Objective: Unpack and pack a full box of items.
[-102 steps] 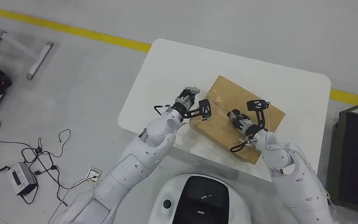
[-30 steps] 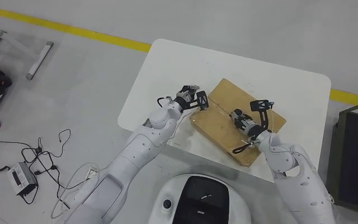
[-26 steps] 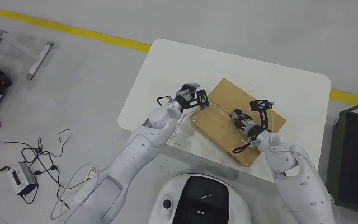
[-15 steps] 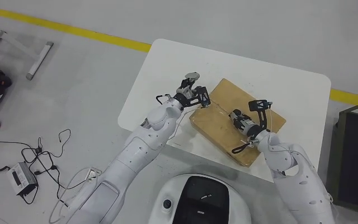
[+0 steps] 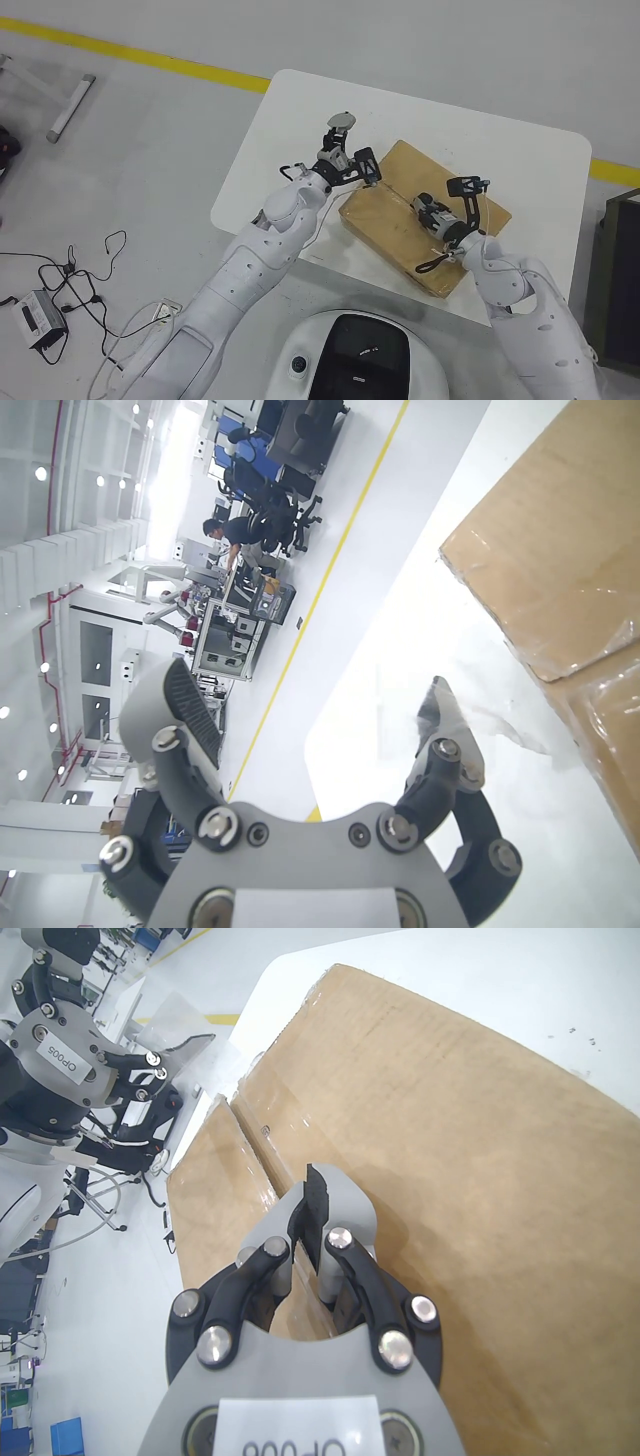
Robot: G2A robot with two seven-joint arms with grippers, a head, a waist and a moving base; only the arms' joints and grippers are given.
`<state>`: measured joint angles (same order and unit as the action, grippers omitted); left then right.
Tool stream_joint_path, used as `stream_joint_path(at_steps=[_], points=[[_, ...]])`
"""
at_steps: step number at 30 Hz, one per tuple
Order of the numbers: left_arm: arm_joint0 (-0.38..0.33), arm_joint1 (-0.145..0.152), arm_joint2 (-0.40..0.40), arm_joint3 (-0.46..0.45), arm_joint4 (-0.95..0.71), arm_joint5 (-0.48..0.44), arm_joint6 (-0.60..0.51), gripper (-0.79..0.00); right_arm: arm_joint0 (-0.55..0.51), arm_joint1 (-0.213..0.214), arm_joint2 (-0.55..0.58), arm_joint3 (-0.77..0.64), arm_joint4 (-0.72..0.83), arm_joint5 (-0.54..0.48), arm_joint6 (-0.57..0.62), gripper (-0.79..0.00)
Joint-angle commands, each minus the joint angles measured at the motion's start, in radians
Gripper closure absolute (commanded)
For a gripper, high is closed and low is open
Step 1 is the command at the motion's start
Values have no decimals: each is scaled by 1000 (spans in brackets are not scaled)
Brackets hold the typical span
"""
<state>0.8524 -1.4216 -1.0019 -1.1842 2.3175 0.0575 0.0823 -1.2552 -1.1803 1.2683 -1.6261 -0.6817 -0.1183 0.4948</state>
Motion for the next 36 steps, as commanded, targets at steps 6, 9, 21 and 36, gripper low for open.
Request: stream_joint_path(at_steps=[6,9,21,36], points=[[-1,-5,2,-44,-12,-3,14,-785,-5,1,3,-2,-4,-3,1,0],[4,-6,3,-57,-9,-8,17,-785,-6,1,7,-9,1,-1,-3,0],[17,-6,-14,-78,8,-8,16,-785,-42,9,78,-99,46,6,-10,-443],[30,-7,-23,-160,-7,-42,59,-785,-115,19,139,-146,84,7,9,-68]])
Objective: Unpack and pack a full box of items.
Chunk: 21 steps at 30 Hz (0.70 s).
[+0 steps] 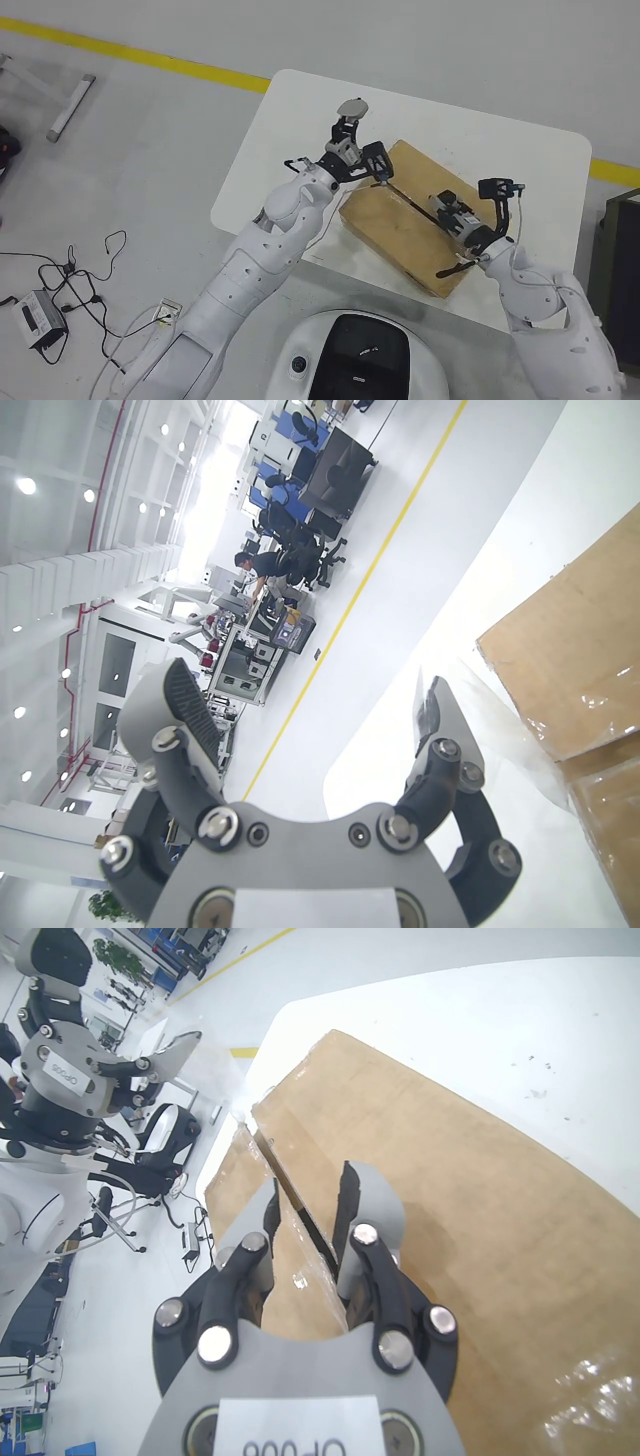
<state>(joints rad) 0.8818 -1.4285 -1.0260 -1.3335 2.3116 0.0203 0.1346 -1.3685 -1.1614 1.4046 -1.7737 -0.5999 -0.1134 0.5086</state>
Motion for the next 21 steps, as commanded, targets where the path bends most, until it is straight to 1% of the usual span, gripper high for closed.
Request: stream_joint_path(at_steps=[1,3,5,7,11,12,13,16,18,21], points=[[2,0,1,-21,-1,-9,11,-785,-5,0,6,2,5,4,-9,-68],[6,0,4,-42,3,-14,20,-785,-13,1,21,2,15,11,-22,-68],[8,0,7,-56,7,-16,25,-785,-26,2,40,-6,29,14,-34,-86],[9,-1,9,-67,8,-19,29,-785,-40,4,64,-16,51,12,-40,-74],[15,-2,16,-101,-2,-39,50,-785,-62,10,118,-39,74,10,-42,-126],[19,-2,19,-109,-2,-46,55,-785,-68,11,134,-45,81,13,-47,-157],[22,-2,22,-113,1,-54,60,-785,-73,11,146,-51,91,15,-48,-169],[30,-2,35,-115,2,-81,77,-785,-86,15,187,-64,106,14,-49,-197],[35,-3,46,-114,-14,-114,95,-785,-94,18,215,-71,114,12,-50,-237],[41,-3,66,-114,-13,-156,116,-785,-104,21,248,-74,121,7,-45,-237]])
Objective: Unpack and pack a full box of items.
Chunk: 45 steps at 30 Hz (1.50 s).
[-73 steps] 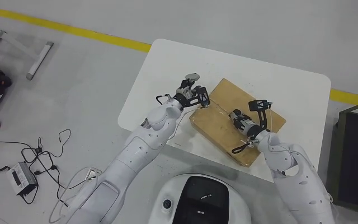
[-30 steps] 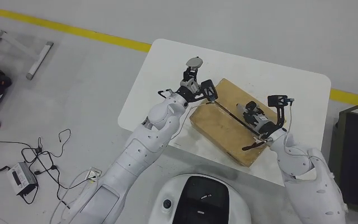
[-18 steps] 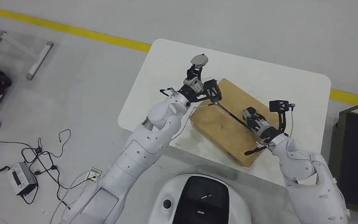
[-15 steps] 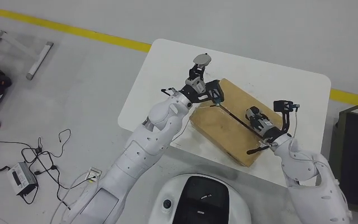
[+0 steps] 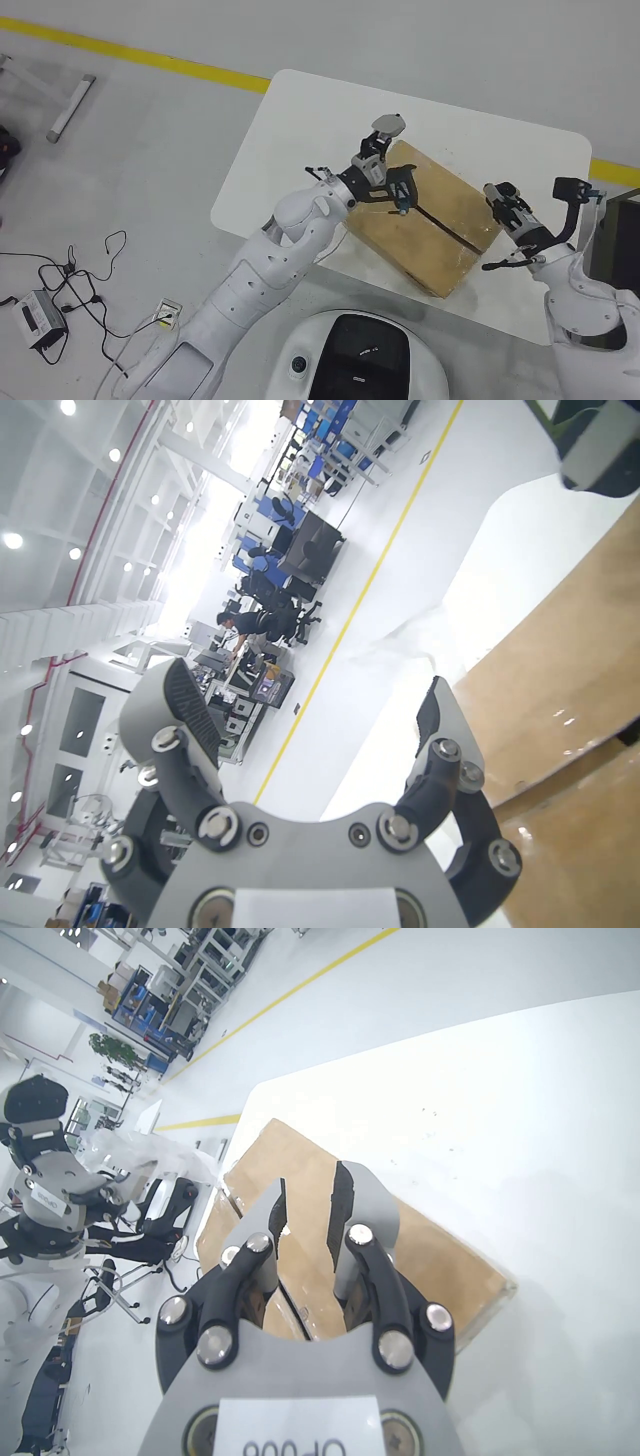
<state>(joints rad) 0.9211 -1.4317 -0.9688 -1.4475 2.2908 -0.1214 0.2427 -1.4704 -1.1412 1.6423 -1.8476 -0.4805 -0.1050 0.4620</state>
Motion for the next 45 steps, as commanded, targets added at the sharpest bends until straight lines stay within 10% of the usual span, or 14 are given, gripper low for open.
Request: stream_joint_path(at_steps=[1,11,25,34,45], points=[[4,0,17,1,14,-25,14,-785,-4,2,18,-2,7,-3,3,-246],[9,-3,46,4,18,-61,26,-785,-11,5,38,2,32,-12,1,-317],[156,34,-112,-167,-108,-210,-97,-785,-1,5,15,2,34,-14,-3,-326],[146,14,-231,-71,-788,-418,-365,-785,-10,5,-3,-14,25,-9,-7,-317],[132,16,-266,-80,-947,-429,-485,-785,-8,5,-25,-26,20,0,-10,-299]])
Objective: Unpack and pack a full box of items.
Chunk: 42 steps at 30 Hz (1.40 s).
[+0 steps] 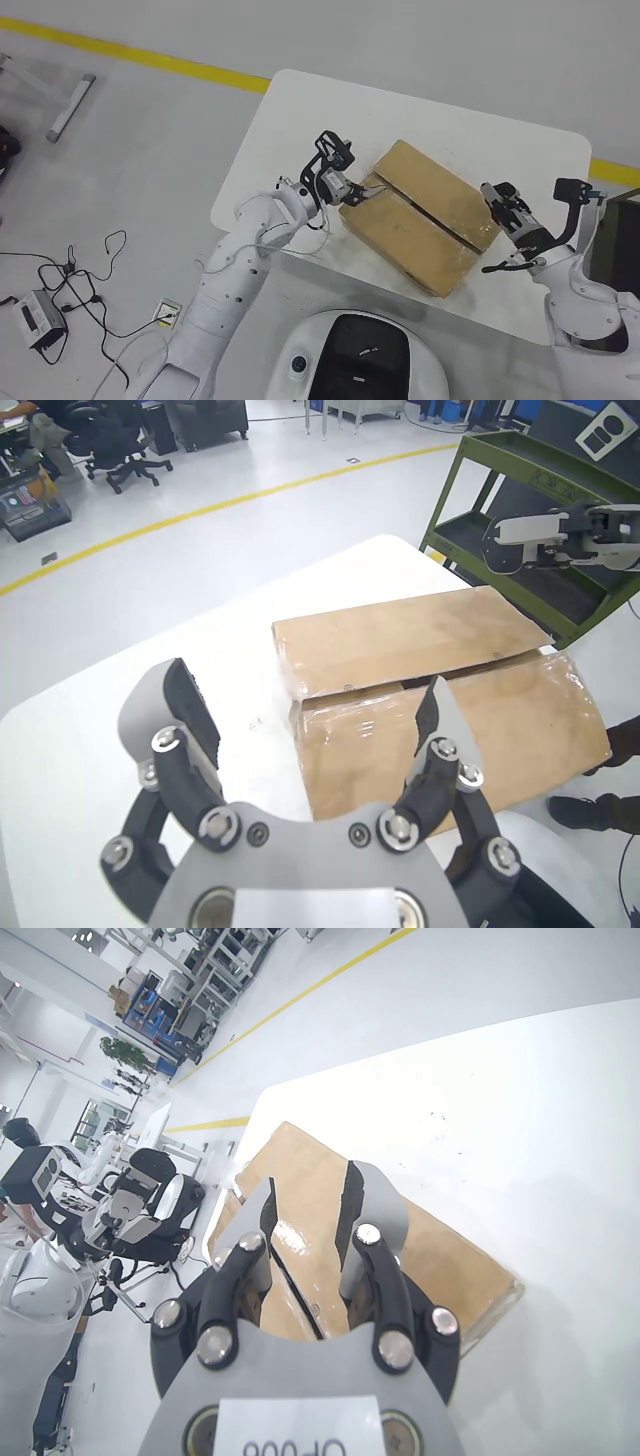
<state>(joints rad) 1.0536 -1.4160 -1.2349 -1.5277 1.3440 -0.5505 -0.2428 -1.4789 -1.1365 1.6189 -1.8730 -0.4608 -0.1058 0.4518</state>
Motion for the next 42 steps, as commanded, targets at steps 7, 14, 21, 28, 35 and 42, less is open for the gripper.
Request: stream_joint_path(at_steps=[7,14,21,28,35,42], points=[[8,-1,-3,4,-29,11,4,-785,-2,1,-4,3,0,-3,-2,-283],[22,-18,-50,-3,-622,223,-296,-785,-6,2,0,2,2,-4,-4,-286],[-26,-28,-84,106,-1066,496,-520,-785,-3,2,-5,2,2,-6,-7,-280],[-84,-40,-67,244,-1207,575,-458,-785,-8,2,-7,-6,0,-3,-13,-286],[-151,-54,-58,397,-1347,611,-396,-785,-16,3,-5,-17,-4,1,-18,-289],[-207,-61,-46,514,-1406,616,-362,-742,-16,3,-5,-21,-5,3,-18,-302]])
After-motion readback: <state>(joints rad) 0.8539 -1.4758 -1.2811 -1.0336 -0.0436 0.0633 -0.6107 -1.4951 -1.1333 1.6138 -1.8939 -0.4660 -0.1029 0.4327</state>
